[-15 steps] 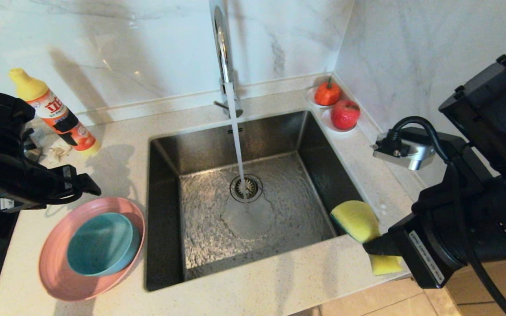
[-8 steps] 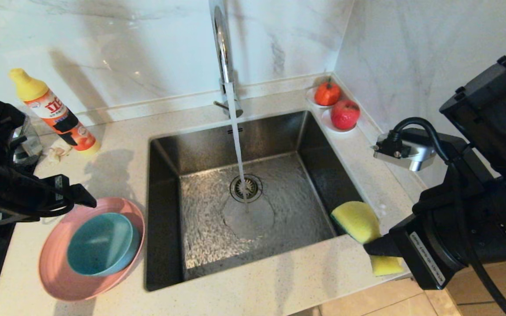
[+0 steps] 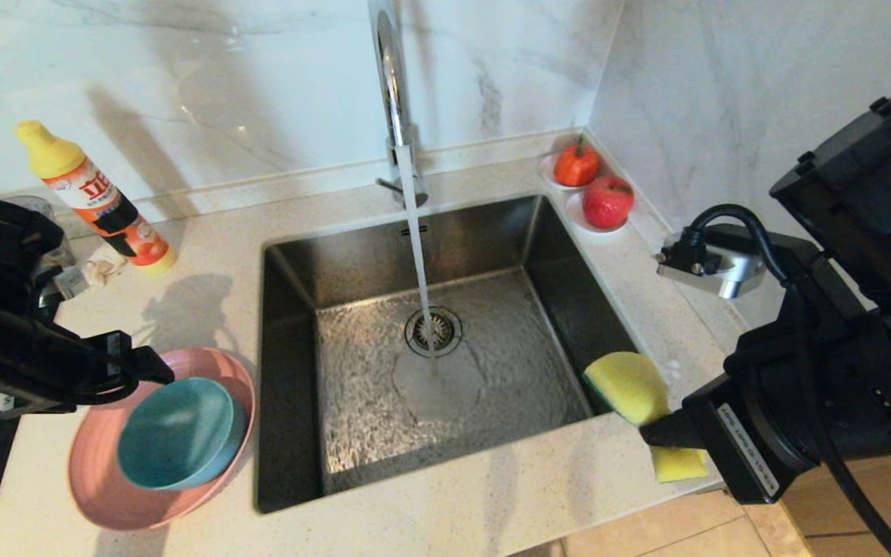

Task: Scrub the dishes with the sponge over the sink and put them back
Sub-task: Pick up a bowl and the sponge

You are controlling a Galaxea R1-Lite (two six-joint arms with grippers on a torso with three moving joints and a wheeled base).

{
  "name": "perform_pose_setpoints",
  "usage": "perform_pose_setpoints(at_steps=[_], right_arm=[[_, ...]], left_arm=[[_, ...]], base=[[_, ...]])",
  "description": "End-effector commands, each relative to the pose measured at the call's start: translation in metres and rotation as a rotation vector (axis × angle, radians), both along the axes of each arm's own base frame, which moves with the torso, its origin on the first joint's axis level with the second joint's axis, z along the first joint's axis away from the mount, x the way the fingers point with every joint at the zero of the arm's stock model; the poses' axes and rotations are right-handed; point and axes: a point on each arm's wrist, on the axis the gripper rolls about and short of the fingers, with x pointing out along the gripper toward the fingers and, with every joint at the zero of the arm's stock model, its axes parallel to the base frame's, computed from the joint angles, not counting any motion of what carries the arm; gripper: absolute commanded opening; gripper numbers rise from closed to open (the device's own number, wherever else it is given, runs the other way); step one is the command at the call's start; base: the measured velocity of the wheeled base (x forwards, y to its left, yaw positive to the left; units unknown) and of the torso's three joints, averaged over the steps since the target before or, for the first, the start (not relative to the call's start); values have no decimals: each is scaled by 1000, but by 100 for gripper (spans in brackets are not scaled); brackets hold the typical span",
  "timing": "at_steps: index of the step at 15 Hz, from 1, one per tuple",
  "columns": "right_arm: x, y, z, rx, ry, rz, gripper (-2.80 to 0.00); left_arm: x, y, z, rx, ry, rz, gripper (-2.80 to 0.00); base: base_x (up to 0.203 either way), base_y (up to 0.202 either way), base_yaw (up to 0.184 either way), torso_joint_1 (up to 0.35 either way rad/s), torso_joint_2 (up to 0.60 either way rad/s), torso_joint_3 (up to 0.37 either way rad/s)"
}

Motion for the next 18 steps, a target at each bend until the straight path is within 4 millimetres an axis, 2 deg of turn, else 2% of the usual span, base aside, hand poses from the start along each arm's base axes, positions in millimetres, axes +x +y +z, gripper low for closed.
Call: perform_pose_setpoints(at_steps=[1,4,7,11,14,18], right_arm=[[1,1,-1,-5,6,-2,-280],[0,0,-1,-4,5,-3,-280],[0,-1,-2,-9,9,-3,-280],[-2,-3,-1,-6,7,-4,-280],[-2,-5,-1,-5,6,-10,-280],[-4,-7,-1,-12,12,-10,-280]], left_arm=[[8,1,-10,-6,32,2,0],[11,2,-13,-6,37,3,0],[14,3,9,-7,-79,18,0],[-7,-1,36,1,-154,23,0],[-26,-4,50,-2,-110,16,0],[-40,-6,38,12,-25,-11,0]], base=[[0,0,0,0,0,0],[0,0,0,0,0,0],[0,0,0,0,0,0],[0,0,0,0,0,0],[0,0,0,0,0,0],[0,0,0,0,0,0]])
